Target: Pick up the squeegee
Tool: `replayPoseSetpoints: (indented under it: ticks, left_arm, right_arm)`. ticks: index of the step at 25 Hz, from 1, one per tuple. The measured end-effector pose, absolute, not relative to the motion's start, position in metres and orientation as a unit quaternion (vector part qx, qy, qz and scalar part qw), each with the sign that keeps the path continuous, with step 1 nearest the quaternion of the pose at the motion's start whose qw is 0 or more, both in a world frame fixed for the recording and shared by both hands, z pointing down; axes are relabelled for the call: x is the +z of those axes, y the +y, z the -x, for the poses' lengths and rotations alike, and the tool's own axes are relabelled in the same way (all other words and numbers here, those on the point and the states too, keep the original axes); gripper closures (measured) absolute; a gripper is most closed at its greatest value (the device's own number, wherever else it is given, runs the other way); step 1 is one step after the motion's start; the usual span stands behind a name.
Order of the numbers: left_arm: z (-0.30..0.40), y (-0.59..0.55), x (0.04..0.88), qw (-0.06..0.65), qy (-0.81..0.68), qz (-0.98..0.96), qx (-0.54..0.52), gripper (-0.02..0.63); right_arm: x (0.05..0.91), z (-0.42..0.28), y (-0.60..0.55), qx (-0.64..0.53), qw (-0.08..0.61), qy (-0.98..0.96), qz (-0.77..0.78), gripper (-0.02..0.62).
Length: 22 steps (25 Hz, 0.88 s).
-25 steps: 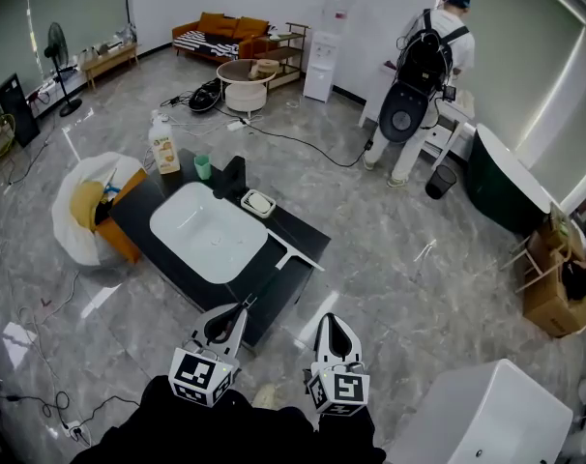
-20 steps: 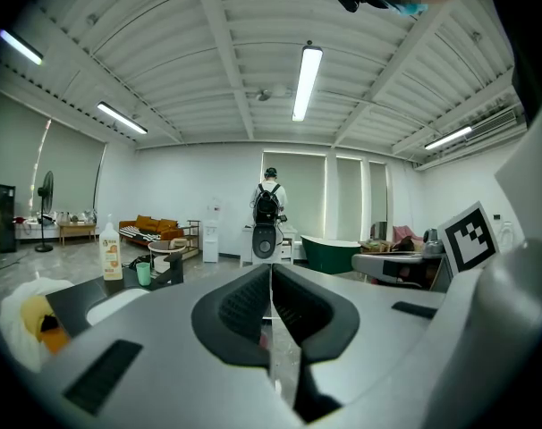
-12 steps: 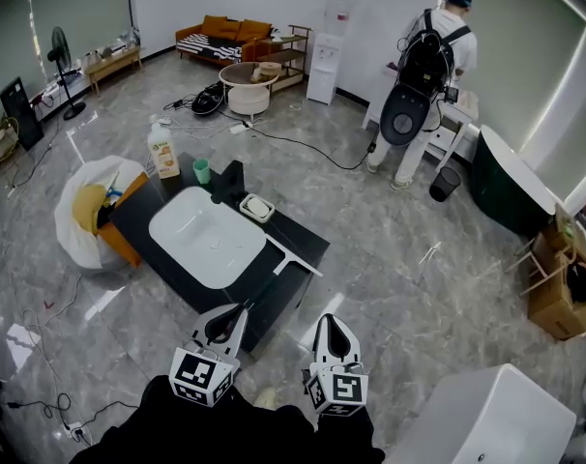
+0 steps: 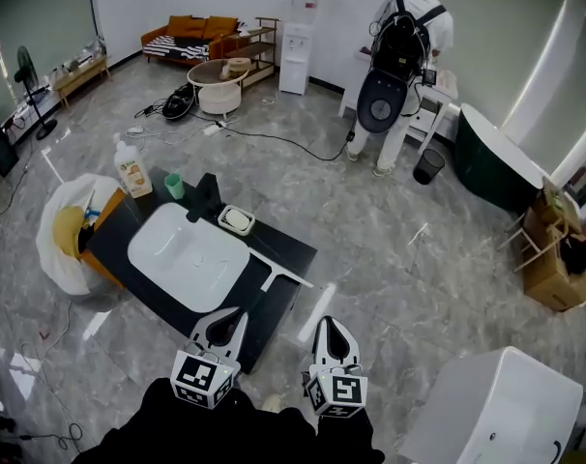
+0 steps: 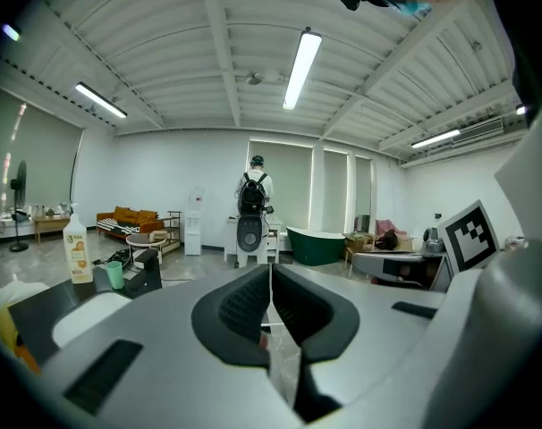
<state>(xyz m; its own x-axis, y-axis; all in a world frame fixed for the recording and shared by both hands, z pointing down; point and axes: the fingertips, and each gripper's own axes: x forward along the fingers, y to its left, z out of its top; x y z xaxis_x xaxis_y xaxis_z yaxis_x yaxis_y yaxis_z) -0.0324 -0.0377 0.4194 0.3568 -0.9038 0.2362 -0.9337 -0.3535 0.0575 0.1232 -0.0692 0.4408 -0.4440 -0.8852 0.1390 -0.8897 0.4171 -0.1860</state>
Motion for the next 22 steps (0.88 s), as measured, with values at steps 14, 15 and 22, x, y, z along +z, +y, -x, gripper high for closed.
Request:
replayPoseSetpoints:
  ticks: [14, 15, 22]
  left_arm:
    - [0.05, -0.135, 0.494, 0.16, -0.493, -0.845, 0.133, 0.578]
    - [0.051, -0.141, 0.501, 0.165, -0.489, -0.846, 0.136, 0.578]
    - [0.051, -0.172, 0.544, 0.199, -0.463, -0.849, 0.161, 0.578]
  right_arm:
    - [0.504, -0.108, -0.144, 0.174, 0.05, -0.793, -0.582, 0.58]
    - [0.51, -0.108, -0.148, 0.177, 0.053, -0.789, -0.585, 0.58]
    - [0.545, -0.109, -0.167, 0.207, 0.07, -0.765, -0.605, 0.58]
